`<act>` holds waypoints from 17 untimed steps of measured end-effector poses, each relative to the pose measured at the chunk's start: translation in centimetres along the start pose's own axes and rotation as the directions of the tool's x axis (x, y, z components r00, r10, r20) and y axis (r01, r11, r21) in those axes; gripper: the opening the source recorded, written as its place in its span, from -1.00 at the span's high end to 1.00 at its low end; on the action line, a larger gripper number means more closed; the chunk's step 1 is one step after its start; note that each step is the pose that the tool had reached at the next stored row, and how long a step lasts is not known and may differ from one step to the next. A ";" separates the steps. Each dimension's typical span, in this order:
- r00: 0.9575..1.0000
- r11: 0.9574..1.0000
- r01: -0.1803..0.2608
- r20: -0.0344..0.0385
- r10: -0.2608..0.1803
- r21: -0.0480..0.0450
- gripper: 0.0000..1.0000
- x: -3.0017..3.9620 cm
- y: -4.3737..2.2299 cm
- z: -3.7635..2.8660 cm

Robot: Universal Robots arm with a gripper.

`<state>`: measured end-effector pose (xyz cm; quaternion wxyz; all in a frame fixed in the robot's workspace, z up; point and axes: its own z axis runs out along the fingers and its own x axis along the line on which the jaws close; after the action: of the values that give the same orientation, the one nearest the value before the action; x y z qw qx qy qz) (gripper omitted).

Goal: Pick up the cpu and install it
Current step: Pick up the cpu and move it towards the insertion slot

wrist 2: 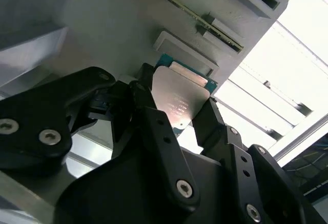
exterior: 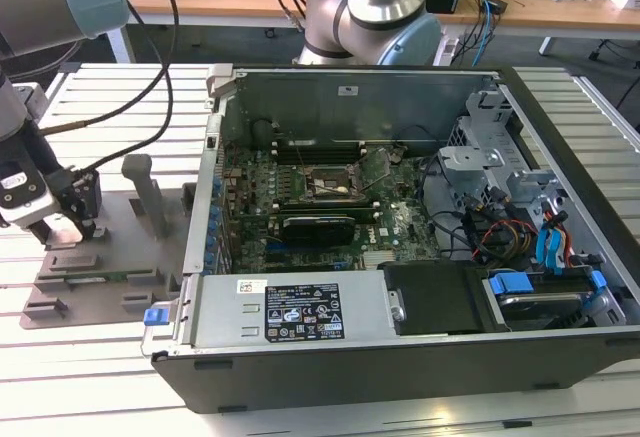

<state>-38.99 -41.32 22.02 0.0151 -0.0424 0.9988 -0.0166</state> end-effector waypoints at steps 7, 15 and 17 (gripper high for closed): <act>1.000 1.000 0.000 0.000 0.000 0.000 -0.09 -0.03 -0.03 -0.86; 1.000 1.000 0.000 0.000 0.000 0.000 -0.09 -0.07 -0.09 -2.53; 1.000 1.000 0.000 0.000 0.000 0.000 -0.09 -0.08 -0.09 -2.74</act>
<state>-39.00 -41.32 24.77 0.0151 -0.0425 0.9988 -0.0166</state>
